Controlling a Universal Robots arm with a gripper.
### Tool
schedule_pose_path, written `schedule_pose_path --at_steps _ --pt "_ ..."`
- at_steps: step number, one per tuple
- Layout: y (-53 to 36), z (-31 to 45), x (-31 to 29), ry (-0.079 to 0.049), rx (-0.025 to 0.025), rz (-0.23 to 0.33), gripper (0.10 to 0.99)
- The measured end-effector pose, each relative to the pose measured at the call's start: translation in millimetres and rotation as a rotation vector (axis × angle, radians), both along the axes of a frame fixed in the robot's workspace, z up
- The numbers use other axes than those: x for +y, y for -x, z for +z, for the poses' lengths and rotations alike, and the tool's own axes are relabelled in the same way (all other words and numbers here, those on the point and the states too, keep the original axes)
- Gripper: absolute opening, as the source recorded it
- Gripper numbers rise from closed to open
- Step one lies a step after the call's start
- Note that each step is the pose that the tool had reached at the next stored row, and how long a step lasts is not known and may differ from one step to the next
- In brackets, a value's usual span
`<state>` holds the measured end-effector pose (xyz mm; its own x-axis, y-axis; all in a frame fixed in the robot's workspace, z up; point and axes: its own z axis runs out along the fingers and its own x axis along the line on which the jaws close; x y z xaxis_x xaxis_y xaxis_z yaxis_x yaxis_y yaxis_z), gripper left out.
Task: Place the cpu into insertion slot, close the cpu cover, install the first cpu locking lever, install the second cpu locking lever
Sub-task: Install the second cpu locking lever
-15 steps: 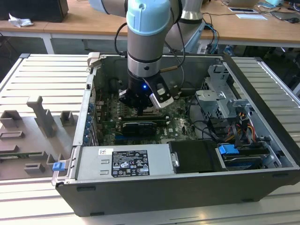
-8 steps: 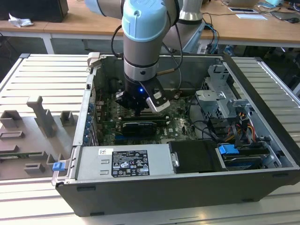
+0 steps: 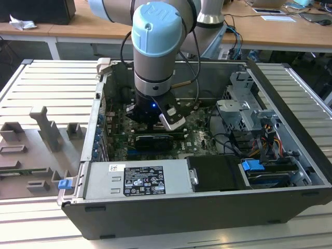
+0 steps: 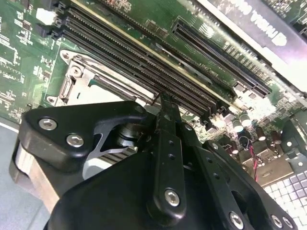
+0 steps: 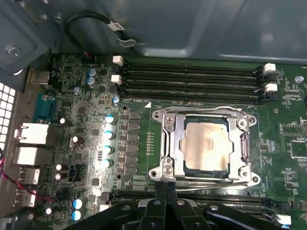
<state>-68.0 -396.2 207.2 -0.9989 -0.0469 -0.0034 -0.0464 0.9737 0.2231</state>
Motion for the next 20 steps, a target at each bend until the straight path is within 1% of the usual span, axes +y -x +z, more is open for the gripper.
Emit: schedule_pose_path --at_steps 3,5,6,7,8,10,11,12,13,15,20 --pt "0.8 -3.1 0.0 -0.017 -0.0002 0.0 0.106" --pt "3.2 -5.0 -0.3 -0.032 0.0 0.0 0.106" --pt "3.6 -5.7 -0.3 -0.037 -0.0001 0.0 0.106" --pt "4.1 -6.8 -0.3 -0.047 -0.0001 0.0 0.106" --pt "4.9 -8.3 -0.3 -0.06 -0.0002 0.0 0.106" --pt "5.8 -9.5 -0.2 -0.069 -0.0002 0.0 0.106" --pt "8.7 -12.0 -0.3 -0.084 -0.0001 0.0 0.106" --pt "9.7 -12.7 -0.3 -0.088 -0.0001 0.0 0.106" --pt "9.8 0.0 0.0 -0.088 -0.0002 0.0 0.106" --pt "9.8 5.3 0.0 -0.088 -0.0001 0.0 0.106" --pt "9.7 6.7 0.1 -0.088 -0.0003 0.0 0.106"
